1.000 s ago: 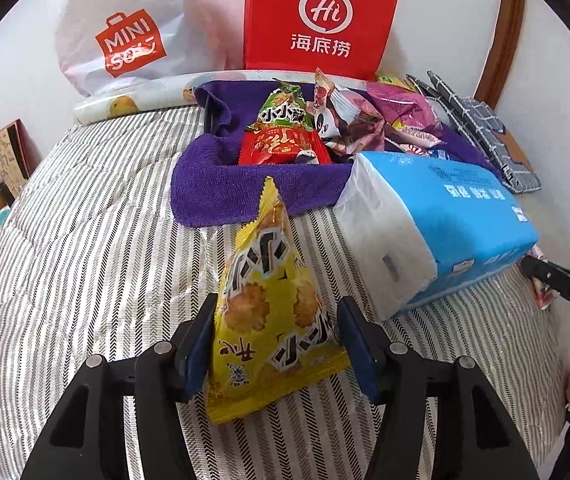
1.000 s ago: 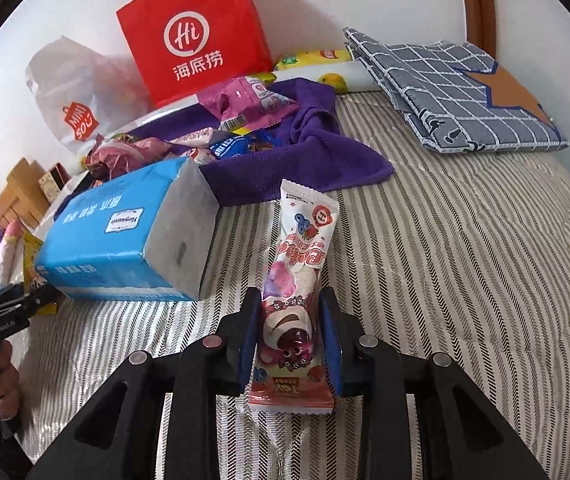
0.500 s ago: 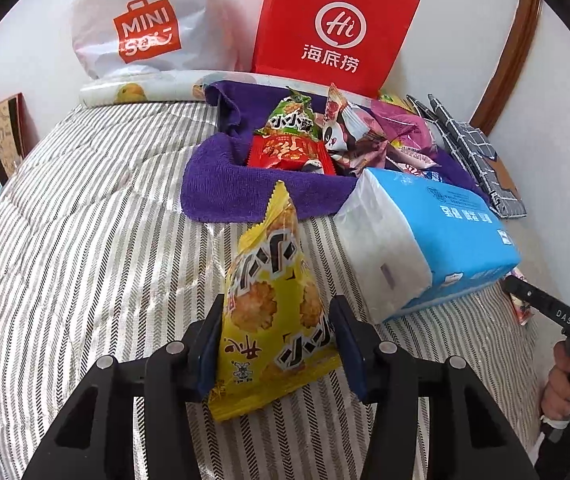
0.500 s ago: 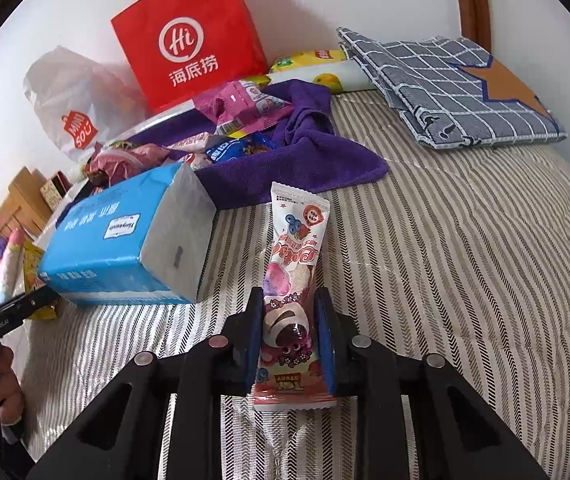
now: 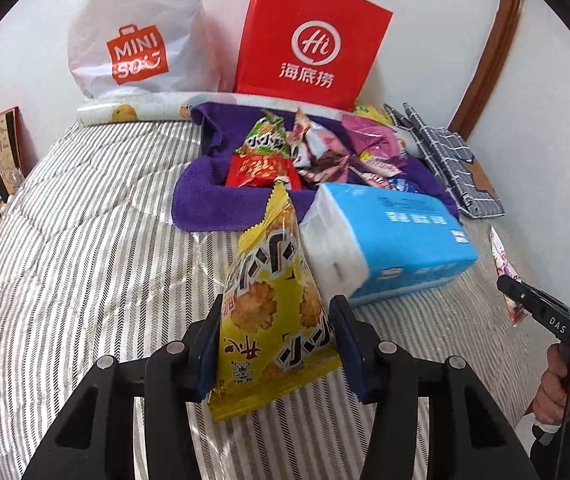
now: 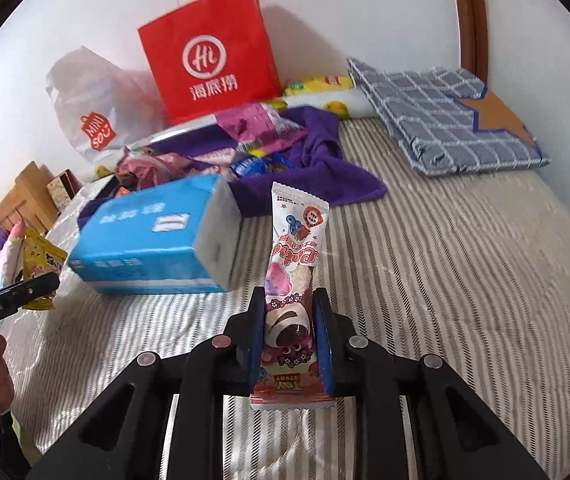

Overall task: Organize snacks
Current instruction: 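Carry the yellow bag and pink packet over the purple towel with both grippers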

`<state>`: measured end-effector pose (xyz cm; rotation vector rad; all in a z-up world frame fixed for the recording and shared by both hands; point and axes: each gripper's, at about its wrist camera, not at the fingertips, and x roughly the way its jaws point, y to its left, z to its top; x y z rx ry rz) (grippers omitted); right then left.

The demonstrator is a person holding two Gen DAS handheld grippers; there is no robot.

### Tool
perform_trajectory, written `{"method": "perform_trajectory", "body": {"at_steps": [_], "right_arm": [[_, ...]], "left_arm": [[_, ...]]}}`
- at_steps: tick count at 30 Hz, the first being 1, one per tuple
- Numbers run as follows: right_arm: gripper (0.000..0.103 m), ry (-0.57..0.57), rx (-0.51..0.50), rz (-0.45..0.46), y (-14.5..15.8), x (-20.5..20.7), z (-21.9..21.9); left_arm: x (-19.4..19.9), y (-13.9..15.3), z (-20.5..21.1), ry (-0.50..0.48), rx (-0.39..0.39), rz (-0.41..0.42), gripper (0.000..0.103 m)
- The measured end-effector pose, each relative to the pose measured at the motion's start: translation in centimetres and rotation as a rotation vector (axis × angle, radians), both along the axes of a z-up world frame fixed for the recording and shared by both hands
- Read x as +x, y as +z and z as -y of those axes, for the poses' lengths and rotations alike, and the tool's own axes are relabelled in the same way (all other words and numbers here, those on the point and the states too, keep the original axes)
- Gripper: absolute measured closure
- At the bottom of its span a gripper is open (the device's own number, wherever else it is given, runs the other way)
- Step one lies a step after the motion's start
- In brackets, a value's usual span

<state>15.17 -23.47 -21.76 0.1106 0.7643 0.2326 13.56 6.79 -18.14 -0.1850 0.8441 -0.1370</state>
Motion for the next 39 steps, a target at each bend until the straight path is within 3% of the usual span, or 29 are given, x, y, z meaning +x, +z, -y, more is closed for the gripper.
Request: {"method": "perform_trajectory", "body": {"at_steps": [16,39], "right_arm": [[0.080,0.010,-0.012,0.108,4.6,-4.9,0.0],[0.080,0.016,-0.016,0.209,9.3,-8.3,-0.3]], "left_arm": [[-3.8,4.0,1.8,-0.016,0.022,0.066,0.055],[-6.4,8.5,2.4,-0.021,-0.009,0.129,0.055]]}}
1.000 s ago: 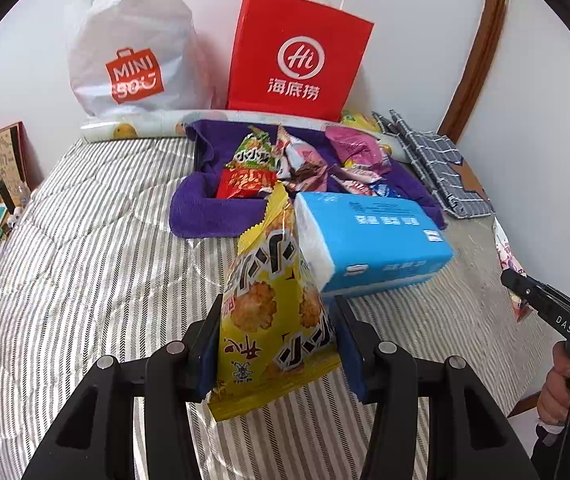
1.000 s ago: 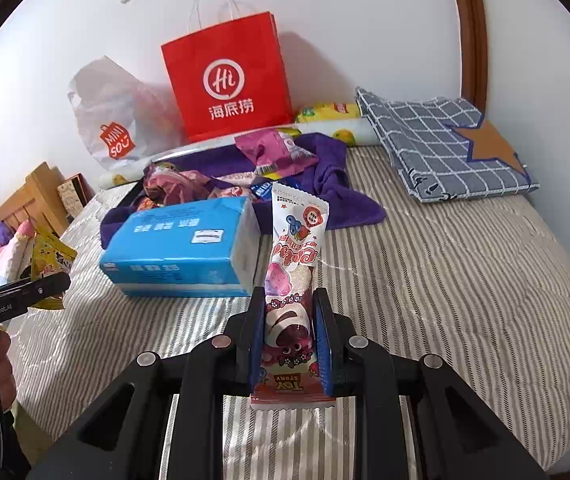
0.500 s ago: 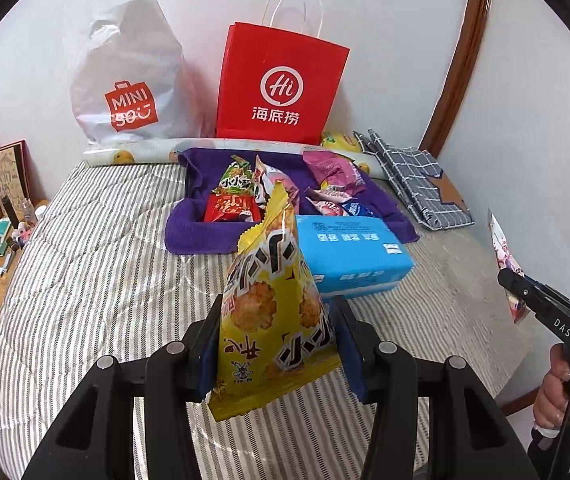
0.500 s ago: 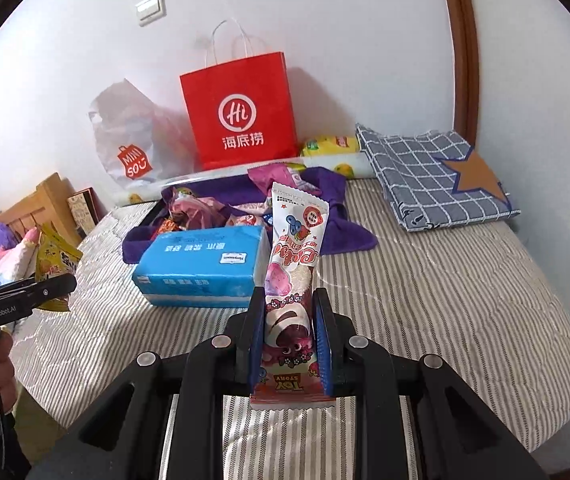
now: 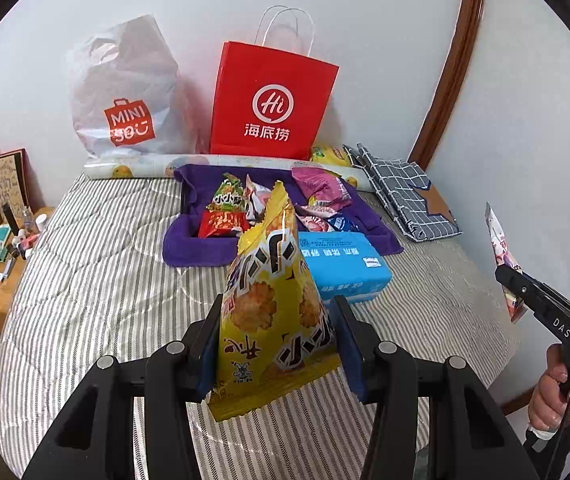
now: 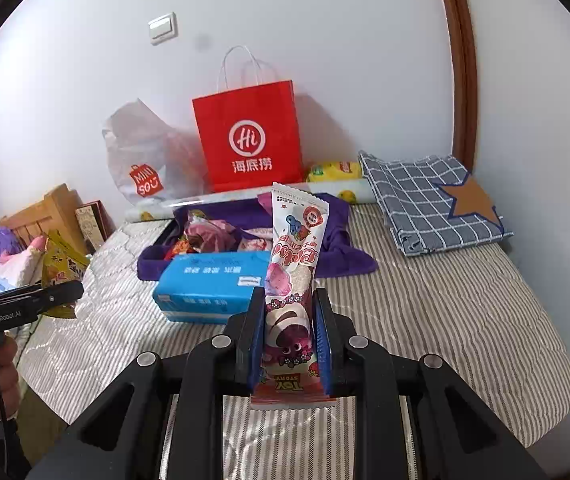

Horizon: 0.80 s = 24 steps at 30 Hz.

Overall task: Organize snacks
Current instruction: 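Carry the yellow bag and pink packet over the purple towel with both grippers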

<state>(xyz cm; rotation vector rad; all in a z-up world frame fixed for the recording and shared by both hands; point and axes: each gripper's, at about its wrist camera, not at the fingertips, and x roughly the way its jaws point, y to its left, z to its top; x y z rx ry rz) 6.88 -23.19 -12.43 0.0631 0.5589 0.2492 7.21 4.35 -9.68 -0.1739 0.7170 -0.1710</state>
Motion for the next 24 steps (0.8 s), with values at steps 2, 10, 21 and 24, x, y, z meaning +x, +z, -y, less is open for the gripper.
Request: {"method": "perform_trajectory", "body": {"at_steps": [2,10,21,24], "right_arm": [[0.080,0.002,0.000,0.006,0.5,0.0,-0.1],[0.080,0.007,-0.003,0.040,2.9,0.0,-0.4],[0.080,0.032,-0.003,0.060,4.6,1.1,-1.4],[0.080,0.036,-0.011,0.062,5.0,1.7,-1.7]], "left_arm": [[0.1,0.6,-0.1,-0.001,-0.003,0.006,0.055],[0.4,2.6,-0.2,-0.006,-0.014,0.041,0.055],[1.8,4.1,-0.2,-0.018,-0.014,0.061,0.055],[2.3,4.6,-0.1,-0.021,-0.013,0.064,0.055]]}}
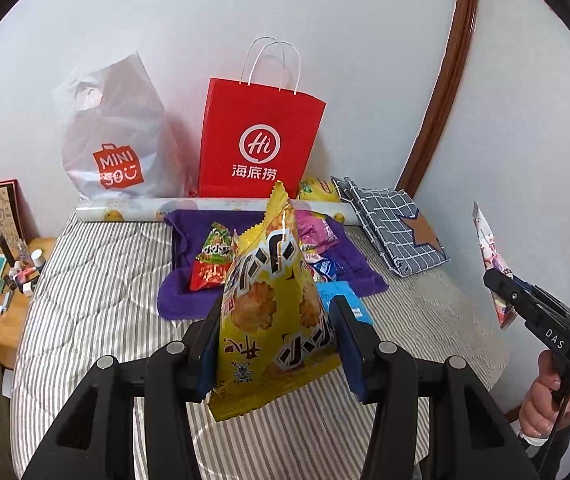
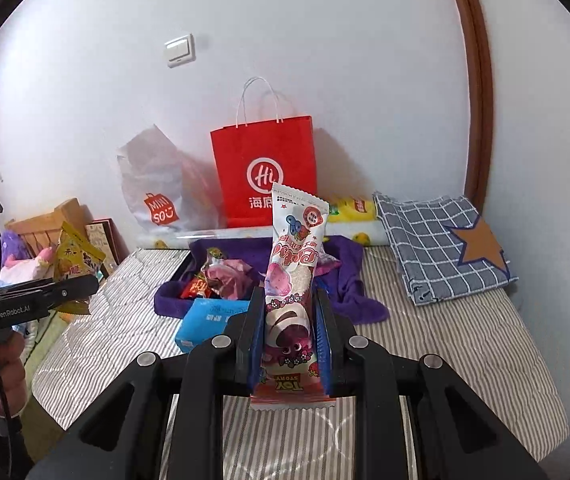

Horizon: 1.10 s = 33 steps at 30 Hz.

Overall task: Organize snacks
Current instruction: 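Carry the yellow bag and pink packet over the purple towel with both grippers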

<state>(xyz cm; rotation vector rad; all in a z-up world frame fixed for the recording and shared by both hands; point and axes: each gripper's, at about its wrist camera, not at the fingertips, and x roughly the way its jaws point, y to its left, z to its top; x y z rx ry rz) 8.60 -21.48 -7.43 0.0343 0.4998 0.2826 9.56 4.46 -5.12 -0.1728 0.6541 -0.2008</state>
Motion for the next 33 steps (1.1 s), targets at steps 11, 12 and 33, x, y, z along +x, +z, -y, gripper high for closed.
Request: {"method": "perform_trajectory", "body": {"at_steps": [11,12,33], "right_arm": [[0.080,0.012,-0.008,0.014,1.9,2.9,-0.6],[0.080,0.013,-0.009,0.015,2.0,3.1,-0.6],[0.080,0.066,0.003,0.013,3.0,10.4,-2.7]], "left_arm": [[3.0,1.5,0.1,-0.010,-0.006,0.007,0.055],[3.4,1.7,0.2,-0.012,-0.005,0.008,0.055],[9.5,3.2,1.1,-0.019,0.014,0.024,0.055]]}}
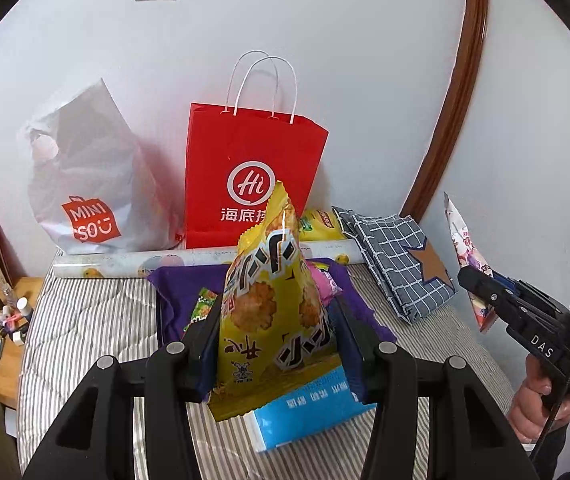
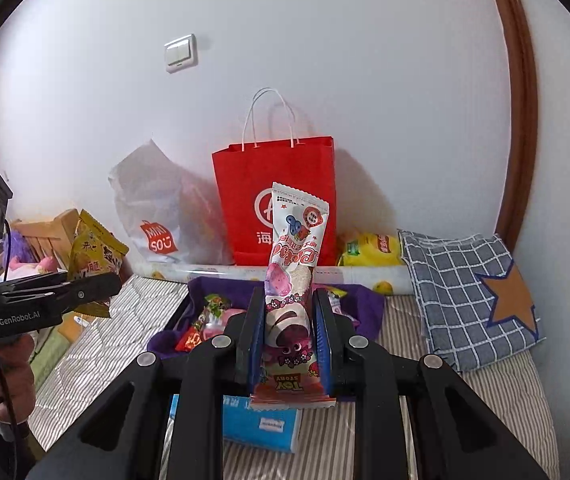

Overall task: Organize snacks
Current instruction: 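Carry the yellow bag and pink packet over the purple towel with both grippers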

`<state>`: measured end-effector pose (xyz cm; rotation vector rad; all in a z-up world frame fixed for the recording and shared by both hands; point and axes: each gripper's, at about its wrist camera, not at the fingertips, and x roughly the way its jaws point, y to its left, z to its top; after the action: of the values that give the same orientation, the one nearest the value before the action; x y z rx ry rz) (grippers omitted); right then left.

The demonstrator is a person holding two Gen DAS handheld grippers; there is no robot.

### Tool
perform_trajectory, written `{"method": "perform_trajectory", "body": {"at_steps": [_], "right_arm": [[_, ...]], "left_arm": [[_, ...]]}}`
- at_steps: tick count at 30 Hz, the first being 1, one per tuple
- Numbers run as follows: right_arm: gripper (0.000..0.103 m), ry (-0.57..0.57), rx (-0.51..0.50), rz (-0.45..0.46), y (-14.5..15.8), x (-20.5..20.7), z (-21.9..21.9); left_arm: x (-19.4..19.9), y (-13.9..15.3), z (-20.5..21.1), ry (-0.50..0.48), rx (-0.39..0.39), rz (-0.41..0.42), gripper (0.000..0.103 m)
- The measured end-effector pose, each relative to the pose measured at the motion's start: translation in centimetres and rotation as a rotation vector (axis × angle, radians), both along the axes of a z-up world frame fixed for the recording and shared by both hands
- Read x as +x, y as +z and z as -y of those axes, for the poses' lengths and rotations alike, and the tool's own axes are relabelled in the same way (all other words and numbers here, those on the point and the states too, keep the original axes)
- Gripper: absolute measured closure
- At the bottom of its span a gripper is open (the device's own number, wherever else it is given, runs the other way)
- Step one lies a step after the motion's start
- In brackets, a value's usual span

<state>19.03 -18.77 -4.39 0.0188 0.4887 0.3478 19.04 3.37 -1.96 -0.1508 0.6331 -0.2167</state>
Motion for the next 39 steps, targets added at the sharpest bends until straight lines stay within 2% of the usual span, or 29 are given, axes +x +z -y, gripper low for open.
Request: {"method": "perform_trajectory", "body": {"at_steps": [16,39], "right_arm": [[0.080,0.005,-0.013,-0.011,-0.2,3.1,-0.8],[0.080,-0.004,0.000,-0.041,-1.5,6.0,-1.2]], "left_arm": [[3.6,-0.7,-0.4,0.001,-0.022,-0.012,0.055],[5.8,-1.5,-0.6,0.001,-0.023,-0.021,0.055]]}}
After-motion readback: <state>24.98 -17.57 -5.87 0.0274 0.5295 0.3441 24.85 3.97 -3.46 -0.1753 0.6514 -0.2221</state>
